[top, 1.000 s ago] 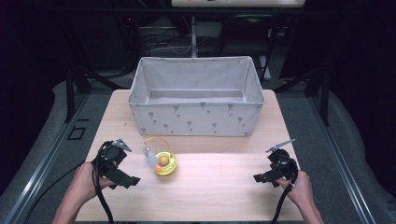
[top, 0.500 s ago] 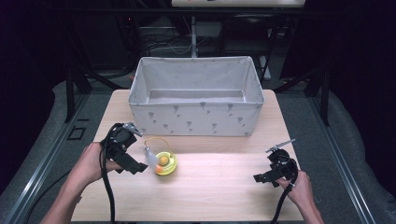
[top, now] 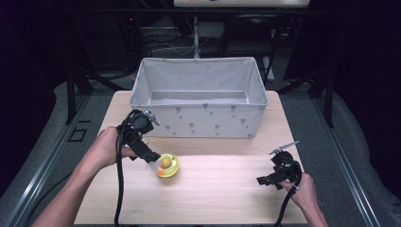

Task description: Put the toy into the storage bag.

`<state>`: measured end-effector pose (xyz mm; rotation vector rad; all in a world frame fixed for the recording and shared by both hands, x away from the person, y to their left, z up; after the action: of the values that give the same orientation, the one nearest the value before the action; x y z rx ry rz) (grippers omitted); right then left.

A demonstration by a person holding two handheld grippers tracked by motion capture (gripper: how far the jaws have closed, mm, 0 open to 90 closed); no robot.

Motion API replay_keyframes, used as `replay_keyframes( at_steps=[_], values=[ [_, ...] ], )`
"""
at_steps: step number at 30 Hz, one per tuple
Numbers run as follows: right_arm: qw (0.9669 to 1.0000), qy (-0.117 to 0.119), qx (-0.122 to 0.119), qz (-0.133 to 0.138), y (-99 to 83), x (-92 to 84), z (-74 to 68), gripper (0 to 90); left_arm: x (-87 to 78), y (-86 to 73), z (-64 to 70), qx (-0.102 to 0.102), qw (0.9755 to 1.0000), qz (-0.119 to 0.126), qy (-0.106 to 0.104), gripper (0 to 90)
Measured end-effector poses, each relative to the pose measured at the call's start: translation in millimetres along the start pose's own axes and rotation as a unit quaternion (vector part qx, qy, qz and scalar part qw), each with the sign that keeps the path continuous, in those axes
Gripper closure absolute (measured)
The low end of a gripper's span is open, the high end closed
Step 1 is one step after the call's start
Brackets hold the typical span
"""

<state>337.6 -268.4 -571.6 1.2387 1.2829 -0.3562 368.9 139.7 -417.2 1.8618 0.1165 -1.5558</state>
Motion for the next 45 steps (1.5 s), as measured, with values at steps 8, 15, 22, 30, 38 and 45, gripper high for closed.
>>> replay_keyframes(
  at_steps=[8,15,22,30,38,45],
  values=[
    [1.0,-0.001,0.002,0.002,-0.2,0.0,0.1,7.9,6.8,16.5,1.2,0.012,0.9999,-0.006,0.003,5.0],
    [1.0,-0.002,0.004,0.004,-0.3,-0.2,0.5,8.0,11.8,23.4,4.1,0.023,0.9996,-0.018,0.002,18.9],
    [1.0,-0.002,0.003,0.003,-0.3,-0.5,-0.1,8.1,14.6,28.4,6.5,0.032,0.9991,-0.027,0.001,43.0],
    [1.0,-0.003,0.004,0.003,-0.3,-0.2,0.1,8.3,16.1,33.1,9.8,0.042,0.9986,-0.032,0.008,61.6],
    [1.0,-0.004,0.004,0.002,-0.1,-1.1,0.8,8.3,16.3,34.0,10.5,0.048,0.9978,-0.044,0.014,73.3],
    [1.0,-0.003,0.005,0.002,-0.2,-1.1,0.7,8.3,16.0,34.5,10.0,0.047,0.9973,-0.051,0.026,76.8]
  ],
)
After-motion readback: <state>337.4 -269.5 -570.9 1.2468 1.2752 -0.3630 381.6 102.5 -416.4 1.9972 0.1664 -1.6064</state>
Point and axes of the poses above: each handheld gripper's, and its own axes: x roughly forward along the jaws, y roughly out of its top, z roughly to its right, the point moved 5 cm from there along x, roughly forward along the jaws, and after that the axes turned 6 degrees about z, right-handed, at the moved point
